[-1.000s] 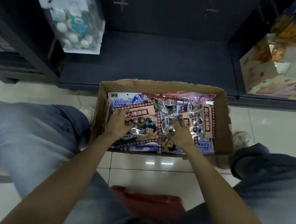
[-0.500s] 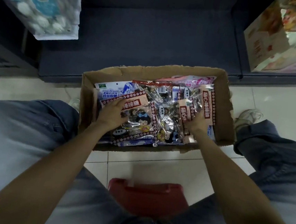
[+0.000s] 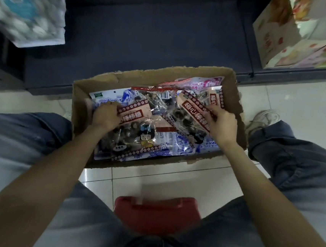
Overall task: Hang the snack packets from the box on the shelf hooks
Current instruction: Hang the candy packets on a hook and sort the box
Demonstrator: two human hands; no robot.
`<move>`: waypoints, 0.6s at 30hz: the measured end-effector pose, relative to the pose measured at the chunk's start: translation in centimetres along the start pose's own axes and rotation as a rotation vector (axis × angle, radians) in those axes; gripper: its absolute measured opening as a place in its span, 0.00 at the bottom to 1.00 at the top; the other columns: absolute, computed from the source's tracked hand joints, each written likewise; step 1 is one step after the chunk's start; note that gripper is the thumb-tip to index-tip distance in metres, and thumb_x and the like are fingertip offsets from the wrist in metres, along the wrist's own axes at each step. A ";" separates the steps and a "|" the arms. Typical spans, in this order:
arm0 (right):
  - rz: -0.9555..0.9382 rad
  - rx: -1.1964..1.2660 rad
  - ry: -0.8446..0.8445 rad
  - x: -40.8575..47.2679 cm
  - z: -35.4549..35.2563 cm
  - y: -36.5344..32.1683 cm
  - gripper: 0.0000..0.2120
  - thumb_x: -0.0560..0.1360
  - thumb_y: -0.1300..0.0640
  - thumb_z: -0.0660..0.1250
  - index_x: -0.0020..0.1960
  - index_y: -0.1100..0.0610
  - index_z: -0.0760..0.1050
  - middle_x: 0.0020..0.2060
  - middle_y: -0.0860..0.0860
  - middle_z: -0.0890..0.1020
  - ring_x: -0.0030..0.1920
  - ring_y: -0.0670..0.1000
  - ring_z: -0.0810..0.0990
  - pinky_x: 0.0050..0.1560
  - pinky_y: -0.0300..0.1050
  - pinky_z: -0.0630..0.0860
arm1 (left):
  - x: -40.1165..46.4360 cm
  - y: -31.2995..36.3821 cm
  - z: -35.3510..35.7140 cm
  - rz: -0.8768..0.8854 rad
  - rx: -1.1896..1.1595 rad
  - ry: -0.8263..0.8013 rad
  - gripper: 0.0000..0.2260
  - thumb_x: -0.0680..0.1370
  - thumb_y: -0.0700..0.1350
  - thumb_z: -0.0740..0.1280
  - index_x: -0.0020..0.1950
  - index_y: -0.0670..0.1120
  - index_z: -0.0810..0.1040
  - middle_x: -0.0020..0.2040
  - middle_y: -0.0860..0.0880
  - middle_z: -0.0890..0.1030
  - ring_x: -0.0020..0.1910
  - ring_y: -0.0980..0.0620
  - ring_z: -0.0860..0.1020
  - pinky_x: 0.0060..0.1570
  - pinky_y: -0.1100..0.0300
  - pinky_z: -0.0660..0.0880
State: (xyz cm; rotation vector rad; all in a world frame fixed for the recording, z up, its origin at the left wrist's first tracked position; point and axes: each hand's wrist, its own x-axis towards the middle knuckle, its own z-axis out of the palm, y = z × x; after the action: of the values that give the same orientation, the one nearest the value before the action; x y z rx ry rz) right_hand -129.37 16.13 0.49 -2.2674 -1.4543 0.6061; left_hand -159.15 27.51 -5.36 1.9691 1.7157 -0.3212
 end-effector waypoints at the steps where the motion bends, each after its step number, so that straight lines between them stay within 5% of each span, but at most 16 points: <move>1: 0.003 0.037 -0.009 0.0 -0.1 -0.1 0.12 0.77 0.56 0.66 0.59 0.58 0.78 0.51 0.57 0.84 0.48 0.57 0.83 0.47 0.49 0.80 | -0.2 0.1 -0.5 0.042 0.002 0.021 0.16 0.78 0.45 0.65 0.66 0.47 0.74 0.64 0.43 0.76 0.61 0.43 0.74 0.58 0.52 0.71; 8: -0.026 0.058 -0.248 -0.8 -0.8 0.4 0.15 0.80 0.62 0.61 0.65 0.58 0.72 0.57 0.56 0.81 0.56 0.57 0.80 0.56 0.46 0.75 | -3.0 1.8 -3.4 0.304 -0.101 0.098 0.12 0.78 0.50 0.67 0.59 0.50 0.81 0.50 0.49 0.81 0.50 0.48 0.78 0.40 0.58 0.68; 13: -0.150 0.041 -0.071 0.3 -2.8 -0.1 0.13 0.78 0.62 0.63 0.63 0.55 0.72 0.49 0.56 0.84 0.45 0.58 0.83 0.38 0.44 0.78 | -5.8 6.4 -8.8 0.645 -0.116 0.138 0.11 0.75 0.50 0.69 0.54 0.49 0.83 0.46 0.56 0.80 0.39 0.59 0.76 0.37 0.65 0.70; 15: -0.271 -0.015 0.005 1.3 -4.1 -0.7 0.13 0.77 0.63 0.63 0.60 0.53 0.71 0.46 0.56 0.85 0.40 0.60 0.83 0.32 0.43 0.74 | -6.6 8.6 -10.8 0.743 -0.050 0.165 0.10 0.75 0.50 0.68 0.54 0.50 0.83 0.46 0.54 0.80 0.41 0.56 0.78 0.38 0.58 0.74; 18: -0.394 -0.086 0.093 2.6 -6.8 -1.9 0.11 0.76 0.63 0.63 0.54 0.52 0.77 0.44 0.54 0.85 0.40 0.59 0.82 0.34 0.45 0.72 | -6.6 12.1 -12.7 0.785 0.047 0.204 0.11 0.78 0.51 0.65 0.57 0.53 0.81 0.49 0.55 0.79 0.48 0.57 0.76 0.41 0.60 0.68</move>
State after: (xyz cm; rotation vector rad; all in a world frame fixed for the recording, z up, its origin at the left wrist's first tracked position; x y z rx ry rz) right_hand -126.11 18.64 6.77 -1.9557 -1.8412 0.3178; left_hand -150.37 27.45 11.23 2.5839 0.9111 0.1265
